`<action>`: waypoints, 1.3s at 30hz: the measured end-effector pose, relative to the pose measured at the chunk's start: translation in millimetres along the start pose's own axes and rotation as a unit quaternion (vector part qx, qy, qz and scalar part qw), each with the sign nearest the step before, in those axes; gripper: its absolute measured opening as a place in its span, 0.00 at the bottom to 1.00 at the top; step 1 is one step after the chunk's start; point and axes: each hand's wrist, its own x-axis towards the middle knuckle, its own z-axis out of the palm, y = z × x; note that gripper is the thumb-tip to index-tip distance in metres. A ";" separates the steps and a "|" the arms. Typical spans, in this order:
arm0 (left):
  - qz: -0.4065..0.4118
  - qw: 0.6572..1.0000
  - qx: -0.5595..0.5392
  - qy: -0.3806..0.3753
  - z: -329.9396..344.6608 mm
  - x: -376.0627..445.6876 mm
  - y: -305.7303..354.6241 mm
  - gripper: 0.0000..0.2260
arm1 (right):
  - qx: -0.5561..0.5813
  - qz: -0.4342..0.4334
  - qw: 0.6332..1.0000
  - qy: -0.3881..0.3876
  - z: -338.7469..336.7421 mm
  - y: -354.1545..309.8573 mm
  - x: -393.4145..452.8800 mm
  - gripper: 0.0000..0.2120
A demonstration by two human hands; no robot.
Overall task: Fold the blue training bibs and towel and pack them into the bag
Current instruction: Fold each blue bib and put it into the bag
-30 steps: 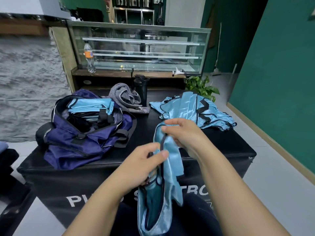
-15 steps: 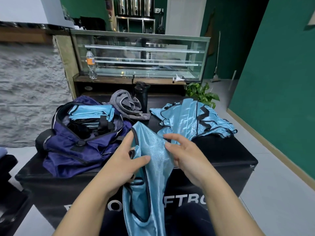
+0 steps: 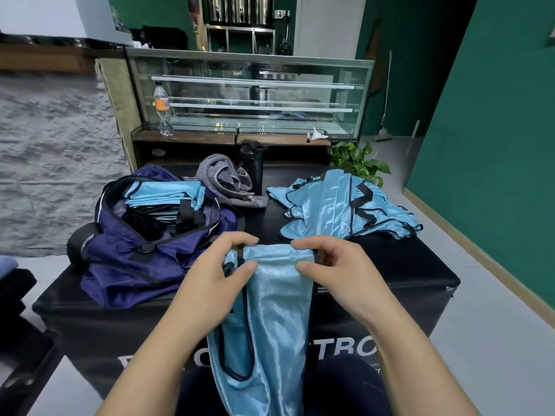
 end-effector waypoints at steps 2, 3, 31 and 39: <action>0.010 0.999 0.053 0.004 2.4 -0.1 1.9 0.12 | -0.079 -0.019 0.997 0.004 -0.6 -2.5 -2.3 0.11; 0.014 0.997 0.072 0.007 3.5 -0.4 2.1 0.12 | -0.110 -0.028 0.993 0.011 -0.5 -3.1 -3.2 0.10; -0.070 0.959 -0.272 0.020 16.6 -5.7 10.7 0.21 | -0.088 -0.038 0.995 -0.022 38.7 1.5 -11.6 0.12; -0.056 0.968 -0.242 -0.036 6.9 -6.9 10.0 0.19 | -0.031 -0.036 0.999 -0.009 23.6 2.4 -7.9 0.09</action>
